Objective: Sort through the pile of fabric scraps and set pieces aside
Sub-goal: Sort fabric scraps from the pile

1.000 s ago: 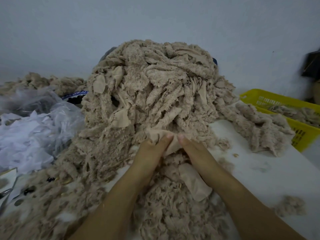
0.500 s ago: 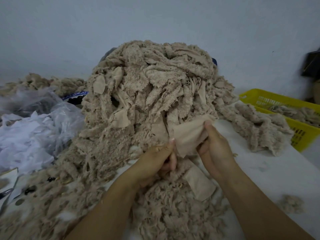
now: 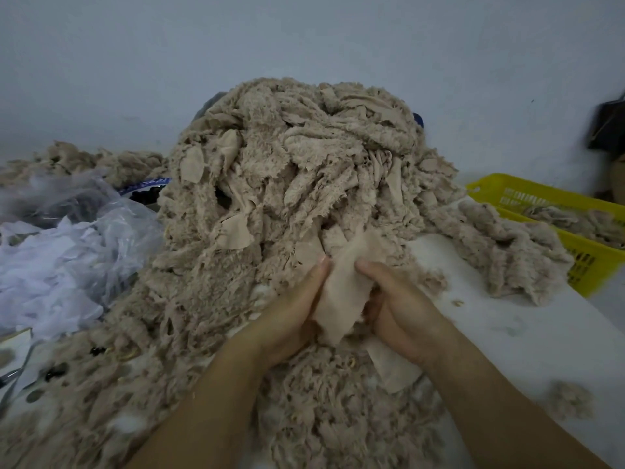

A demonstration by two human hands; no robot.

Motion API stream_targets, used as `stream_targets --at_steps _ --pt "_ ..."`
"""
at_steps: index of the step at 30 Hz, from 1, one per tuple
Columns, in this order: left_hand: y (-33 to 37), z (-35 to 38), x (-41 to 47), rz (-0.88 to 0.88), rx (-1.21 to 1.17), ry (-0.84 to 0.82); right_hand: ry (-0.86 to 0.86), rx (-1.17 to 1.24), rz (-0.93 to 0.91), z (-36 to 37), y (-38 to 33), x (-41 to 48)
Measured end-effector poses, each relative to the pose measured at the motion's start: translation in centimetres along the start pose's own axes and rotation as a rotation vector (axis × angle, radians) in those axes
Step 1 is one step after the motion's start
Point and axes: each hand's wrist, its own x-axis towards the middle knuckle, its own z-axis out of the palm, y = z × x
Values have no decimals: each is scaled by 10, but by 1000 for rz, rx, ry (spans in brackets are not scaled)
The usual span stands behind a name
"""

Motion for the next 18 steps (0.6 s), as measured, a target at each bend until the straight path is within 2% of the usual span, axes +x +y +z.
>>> stream_targets --at_steps 3,6,9,12,15,18 --pt "7 -6 1 0 -219 144 -135 -97 56 4 6 -4" --pt "12 -14 3 63 -370 264 -120 -177 137 1 9 -3" --pt "14 -19 1 104 -477 278 -149 -402 192 2 12 -6" --pt "14 -19 1 91 -572 210 -179 -557 210 5 12 -9" --pt "18 -20 -2 52 -651 106 -248 -379 176 3 14 -4" --pt "18 -16 -4 65 -587 55 -231 -237 113 5 11 -3"
